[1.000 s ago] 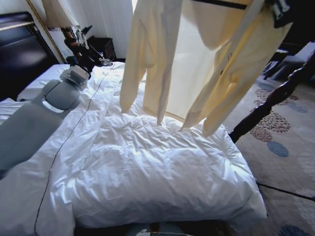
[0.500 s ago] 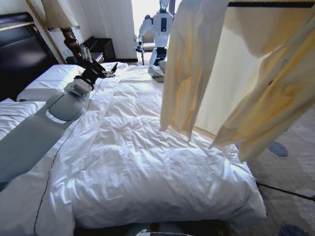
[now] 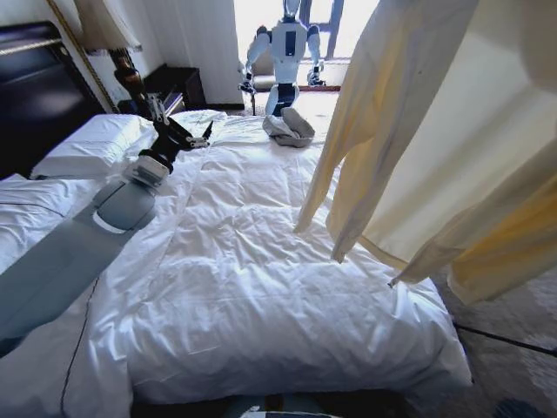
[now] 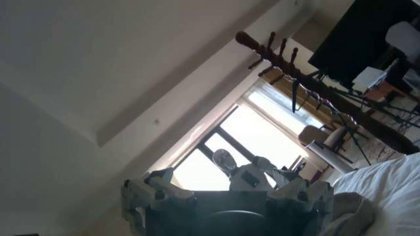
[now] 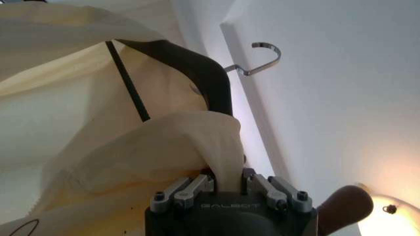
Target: Pick up the clothes from the bed and hang them on the clothes hanger.
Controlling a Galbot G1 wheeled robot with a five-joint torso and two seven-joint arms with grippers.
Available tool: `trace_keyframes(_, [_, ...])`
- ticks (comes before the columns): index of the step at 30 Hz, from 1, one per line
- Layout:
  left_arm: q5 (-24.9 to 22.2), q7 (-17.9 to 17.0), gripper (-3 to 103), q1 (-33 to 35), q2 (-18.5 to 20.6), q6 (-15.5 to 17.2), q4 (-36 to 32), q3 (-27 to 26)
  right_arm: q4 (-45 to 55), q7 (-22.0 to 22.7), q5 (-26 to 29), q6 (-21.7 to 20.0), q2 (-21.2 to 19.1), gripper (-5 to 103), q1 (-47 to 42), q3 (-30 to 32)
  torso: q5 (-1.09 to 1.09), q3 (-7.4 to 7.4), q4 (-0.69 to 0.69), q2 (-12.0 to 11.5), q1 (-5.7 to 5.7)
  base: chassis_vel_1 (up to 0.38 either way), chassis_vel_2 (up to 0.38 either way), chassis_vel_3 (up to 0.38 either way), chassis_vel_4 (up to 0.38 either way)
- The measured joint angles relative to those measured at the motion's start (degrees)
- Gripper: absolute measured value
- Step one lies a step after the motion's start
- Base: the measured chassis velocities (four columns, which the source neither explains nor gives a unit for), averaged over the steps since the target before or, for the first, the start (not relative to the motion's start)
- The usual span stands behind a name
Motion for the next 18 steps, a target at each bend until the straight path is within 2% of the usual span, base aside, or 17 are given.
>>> trace_keyframes(4, [0.0, 0.0, 100, 0.0, -0.1, -0.1, 0.0, 0.1, -0.7, -0.5, -1.0, 1.1, -1.1, 17, 1.3, -2.2, 0.02, 0.0, 0.0, 0.0, 0.0, 0.0, 0.0, 0.0, 0.0])
trace_keyframes(6, [0.0, 0.0, 100, 0.0, -0.3, -0.2, 0.0, 0.6, -3.0, -2.3, -3.6, 4.3, -2.3, 17, 2.2, -4.8, 0.03, 0.0, 0.0, 0.0, 0.0, 0.0, 0.0, 0.0, 0.0])
trace_keyframes(11, [0.5, 0.0, 100, 0.1, -1.2, -0.2, 0.0, 1.6, -5.6, -3.8, -6.0, 7.2, -3.5, 17, 3.6, -9.1, 0.01, 0.0, -0.01, 0.0, 0.0, 0.0, 0.0, 0.0, 0.0])
trace_keyframes(18, [0.8, 0.0, 100, 0.1, -1.4, -0.3, 0.2, 2.2, -6.7, -3.6, -7.8, 8.2, -3.7, 17, 6.0, -14.1, 0.03, 0.0, 0.0, 0.0, 0.0, 0.0, 0.0, 0.0, 0.0])
